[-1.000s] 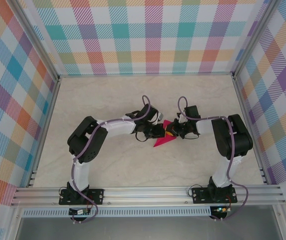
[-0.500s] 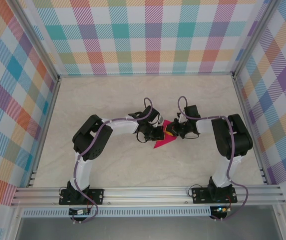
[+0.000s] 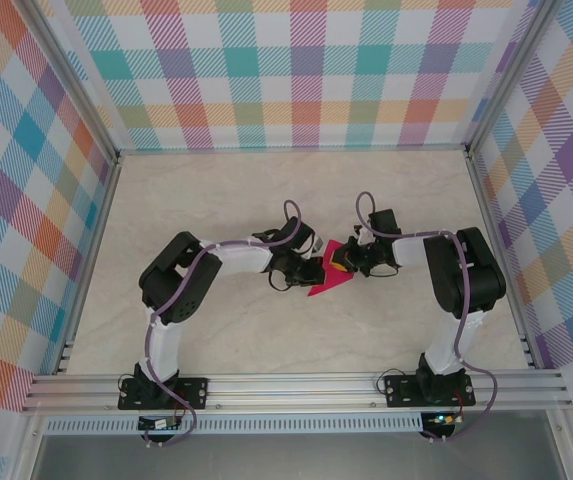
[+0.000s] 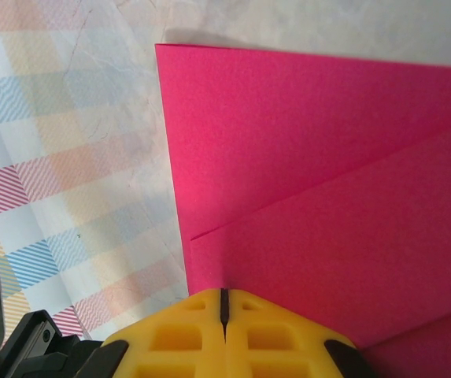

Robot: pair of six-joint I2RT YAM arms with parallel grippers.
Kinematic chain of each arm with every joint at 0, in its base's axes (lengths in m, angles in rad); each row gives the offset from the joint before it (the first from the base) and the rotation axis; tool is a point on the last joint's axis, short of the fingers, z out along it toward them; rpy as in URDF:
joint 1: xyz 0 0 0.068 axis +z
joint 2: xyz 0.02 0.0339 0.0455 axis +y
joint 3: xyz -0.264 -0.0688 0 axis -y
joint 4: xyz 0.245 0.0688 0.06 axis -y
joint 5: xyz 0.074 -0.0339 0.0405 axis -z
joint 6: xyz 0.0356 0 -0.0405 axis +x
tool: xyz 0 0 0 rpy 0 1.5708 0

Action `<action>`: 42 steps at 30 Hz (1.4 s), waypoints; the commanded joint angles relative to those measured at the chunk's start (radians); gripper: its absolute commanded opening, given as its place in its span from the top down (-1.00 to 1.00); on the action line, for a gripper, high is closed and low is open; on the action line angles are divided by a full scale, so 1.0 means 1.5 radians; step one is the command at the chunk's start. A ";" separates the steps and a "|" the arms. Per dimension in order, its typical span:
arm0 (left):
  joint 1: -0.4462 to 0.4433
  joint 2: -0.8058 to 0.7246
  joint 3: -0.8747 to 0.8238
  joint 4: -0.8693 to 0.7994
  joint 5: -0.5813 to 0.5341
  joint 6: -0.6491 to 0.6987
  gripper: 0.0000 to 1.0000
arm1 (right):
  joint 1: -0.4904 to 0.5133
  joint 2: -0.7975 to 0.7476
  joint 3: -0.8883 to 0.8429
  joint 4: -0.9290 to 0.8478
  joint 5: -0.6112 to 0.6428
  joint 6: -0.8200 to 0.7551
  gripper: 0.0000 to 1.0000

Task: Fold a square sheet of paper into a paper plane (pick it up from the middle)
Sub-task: Fourth fold the wing at the center of the table.

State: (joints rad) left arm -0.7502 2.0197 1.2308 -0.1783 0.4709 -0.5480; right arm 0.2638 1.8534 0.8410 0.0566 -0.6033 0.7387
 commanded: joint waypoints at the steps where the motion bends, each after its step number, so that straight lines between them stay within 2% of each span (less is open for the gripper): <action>1: 0.002 -0.019 -0.039 -0.092 0.014 0.023 0.91 | -0.003 0.043 -0.012 -0.071 0.080 -0.016 0.86; 18: -0.001 -0.077 -0.111 -0.146 0.010 0.071 0.94 | -0.002 0.050 -0.004 -0.085 0.086 -0.019 0.86; 24: -0.002 -0.094 -0.078 -0.181 -0.011 0.102 0.96 | -0.002 0.052 -0.001 -0.089 0.084 -0.019 0.86; 30: 0.003 -0.150 -0.055 -0.095 -0.053 0.067 0.97 | -0.001 0.051 0.000 -0.082 0.071 -0.015 0.85; 35: 0.005 -0.173 -0.078 -0.007 -0.107 0.012 0.98 | 0.014 0.056 -0.005 -0.030 0.020 0.010 0.84; 42: 0.007 -0.151 -0.107 0.062 -0.078 -0.033 0.97 | 0.064 0.075 0.039 0.003 -0.005 0.038 0.84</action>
State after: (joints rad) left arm -0.7490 1.7809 1.0920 -0.1421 0.3477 -0.5537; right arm 0.3202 1.9053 0.8917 0.0990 -0.6407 0.7639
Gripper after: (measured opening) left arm 0.055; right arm 0.083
